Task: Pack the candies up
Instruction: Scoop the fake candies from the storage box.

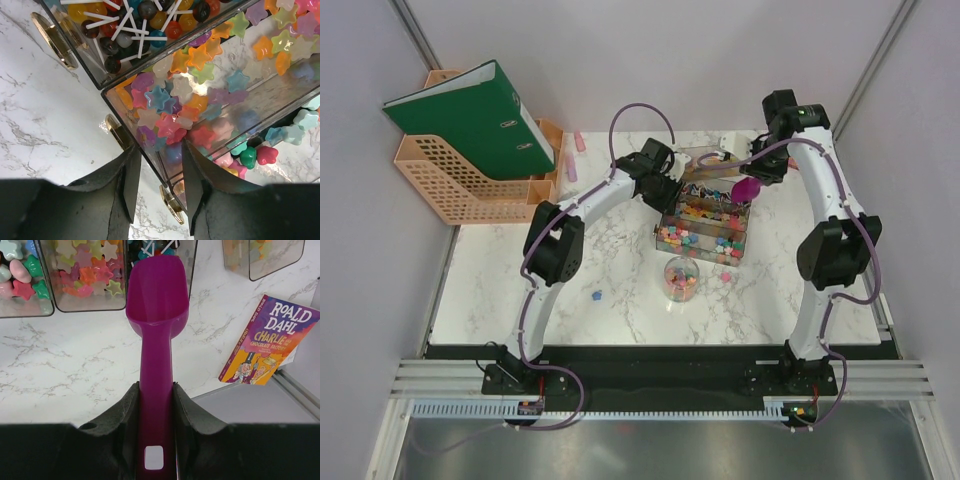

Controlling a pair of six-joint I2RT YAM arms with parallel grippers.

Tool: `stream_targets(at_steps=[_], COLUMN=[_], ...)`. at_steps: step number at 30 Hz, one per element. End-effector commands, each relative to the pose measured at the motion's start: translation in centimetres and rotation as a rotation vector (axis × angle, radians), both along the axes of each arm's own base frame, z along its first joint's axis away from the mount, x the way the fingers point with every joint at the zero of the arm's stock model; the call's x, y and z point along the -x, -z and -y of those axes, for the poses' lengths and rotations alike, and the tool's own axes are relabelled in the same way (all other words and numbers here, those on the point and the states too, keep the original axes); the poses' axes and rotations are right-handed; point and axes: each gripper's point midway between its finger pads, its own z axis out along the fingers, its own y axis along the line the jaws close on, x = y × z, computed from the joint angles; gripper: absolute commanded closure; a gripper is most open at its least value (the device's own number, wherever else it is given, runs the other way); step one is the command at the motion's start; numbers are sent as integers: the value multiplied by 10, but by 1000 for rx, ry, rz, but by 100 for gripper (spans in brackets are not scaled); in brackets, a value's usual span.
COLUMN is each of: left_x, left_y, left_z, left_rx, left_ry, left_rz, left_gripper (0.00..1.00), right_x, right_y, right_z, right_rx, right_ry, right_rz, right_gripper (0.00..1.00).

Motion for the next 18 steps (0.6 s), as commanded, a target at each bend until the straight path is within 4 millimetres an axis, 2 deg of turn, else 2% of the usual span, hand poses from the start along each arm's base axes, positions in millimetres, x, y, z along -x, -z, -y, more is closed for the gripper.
stream_targets(at_steps=[1, 4, 7, 9, 11, 13, 15, 17, 18], left_x=[33, 33, 30, 25, 22, 20, 18, 18, 14], left_y=[1, -10, -30, -51, -68, -94, -113, -114, -123], left_z=[-7, -5, 0, 3, 4, 3, -7, -19, -34], left_rx=[-43, -25, 12, 40, 63, 96, 115, 120, 130], left_ry=[33, 33, 37, 36, 32, 28, 7, -19, -47], left_rz=[-87, -74, -45, -8, 19, 63, 88, 75, 86], left_gripper=[53, 51, 48, 47, 46, 46, 46, 46, 46], right_x=[1, -2, -5, -5, -9, -8, -5, 1, 4], right_y=[-4, 4, 8, 5, 10, 18, 25, 37, 41], right_z=[-2, -7, -10, -11, -10, -6, -4, -3, -3], right_rx=[69, 126, 177, 209, 231, 269, 298, 312, 314], right_ry=[48, 41, 29, 28, 35, 43, 53, 50, 54], right_rz=[-11, -27, -38, -43, -54, -75, -97, -137, -151], right_gripper=[100, 100, 100, 100, 100, 100, 100, 100, 100])
